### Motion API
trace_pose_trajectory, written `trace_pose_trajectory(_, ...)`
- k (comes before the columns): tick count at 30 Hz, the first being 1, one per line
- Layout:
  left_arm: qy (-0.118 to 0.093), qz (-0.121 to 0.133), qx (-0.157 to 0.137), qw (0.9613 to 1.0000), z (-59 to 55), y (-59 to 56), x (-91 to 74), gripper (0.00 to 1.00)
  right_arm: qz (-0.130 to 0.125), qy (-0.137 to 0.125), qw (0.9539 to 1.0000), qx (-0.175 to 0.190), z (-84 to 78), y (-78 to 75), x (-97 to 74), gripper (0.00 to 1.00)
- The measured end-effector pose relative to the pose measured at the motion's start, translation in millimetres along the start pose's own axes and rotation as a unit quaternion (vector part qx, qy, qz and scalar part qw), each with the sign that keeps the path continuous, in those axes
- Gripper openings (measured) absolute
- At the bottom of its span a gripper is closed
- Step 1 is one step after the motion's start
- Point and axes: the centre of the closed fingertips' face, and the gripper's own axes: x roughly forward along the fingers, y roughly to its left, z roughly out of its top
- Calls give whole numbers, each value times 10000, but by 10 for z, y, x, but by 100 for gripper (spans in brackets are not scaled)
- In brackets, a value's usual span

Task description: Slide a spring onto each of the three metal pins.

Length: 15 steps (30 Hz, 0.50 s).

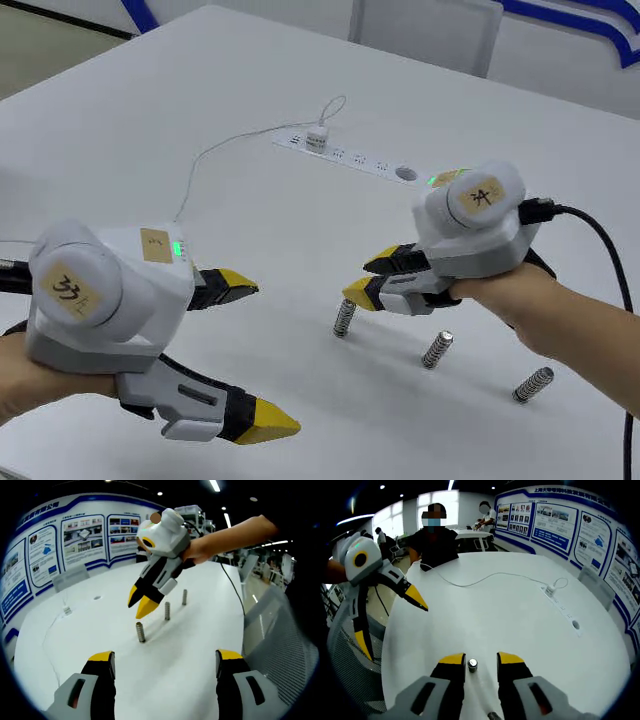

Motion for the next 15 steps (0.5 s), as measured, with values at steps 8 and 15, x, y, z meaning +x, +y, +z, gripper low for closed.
trace_pose_trajectory(8,-69,98,84,9999,143,85,-7,86,-254,-668,9973,178,-31,-23,-516,32)
trace_pose_trajectory(15,-234,89,4,9997,292,93,-32,86,-725,-995,9892,795,-297,-110,-970,35)
